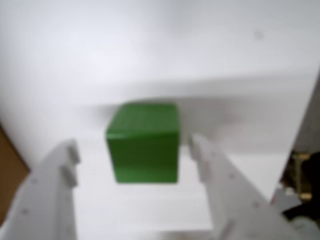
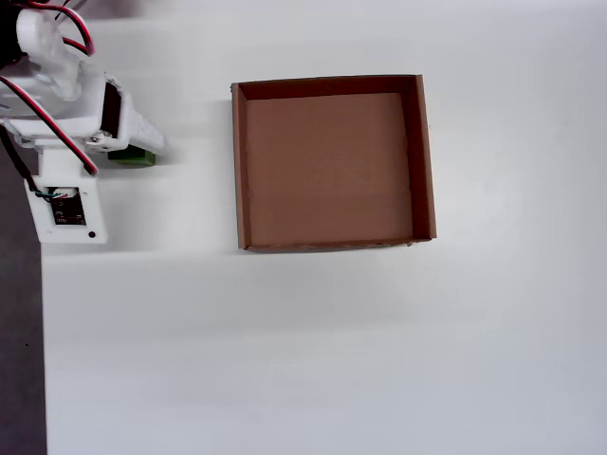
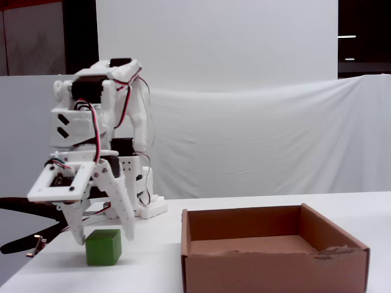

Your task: Grasp a green cube and put it in a box.

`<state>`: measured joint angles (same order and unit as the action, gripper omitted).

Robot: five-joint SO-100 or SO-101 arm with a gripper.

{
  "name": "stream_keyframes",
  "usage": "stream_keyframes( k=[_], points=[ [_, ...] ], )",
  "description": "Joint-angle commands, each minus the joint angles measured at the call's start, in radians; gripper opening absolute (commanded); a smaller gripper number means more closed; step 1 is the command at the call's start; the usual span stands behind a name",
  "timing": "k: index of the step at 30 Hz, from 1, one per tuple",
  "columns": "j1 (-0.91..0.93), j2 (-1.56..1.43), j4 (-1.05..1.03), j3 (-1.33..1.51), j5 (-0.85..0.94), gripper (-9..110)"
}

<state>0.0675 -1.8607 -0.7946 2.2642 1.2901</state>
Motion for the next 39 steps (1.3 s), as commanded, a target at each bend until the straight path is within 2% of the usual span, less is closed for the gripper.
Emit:
stream_keyframes(
  k=[1,14,31,39],
  points=[
    [-0.012,-0.003,0.011,-0.028,0.023,31],
    [-0.028,0.021,0.037,0.032,0.037,29],
    [-0.028,0.021,0.040,0.038,0.041,15],
    [-0.035,-0.002,0.020,0.035,0.040,15]
  ],
)
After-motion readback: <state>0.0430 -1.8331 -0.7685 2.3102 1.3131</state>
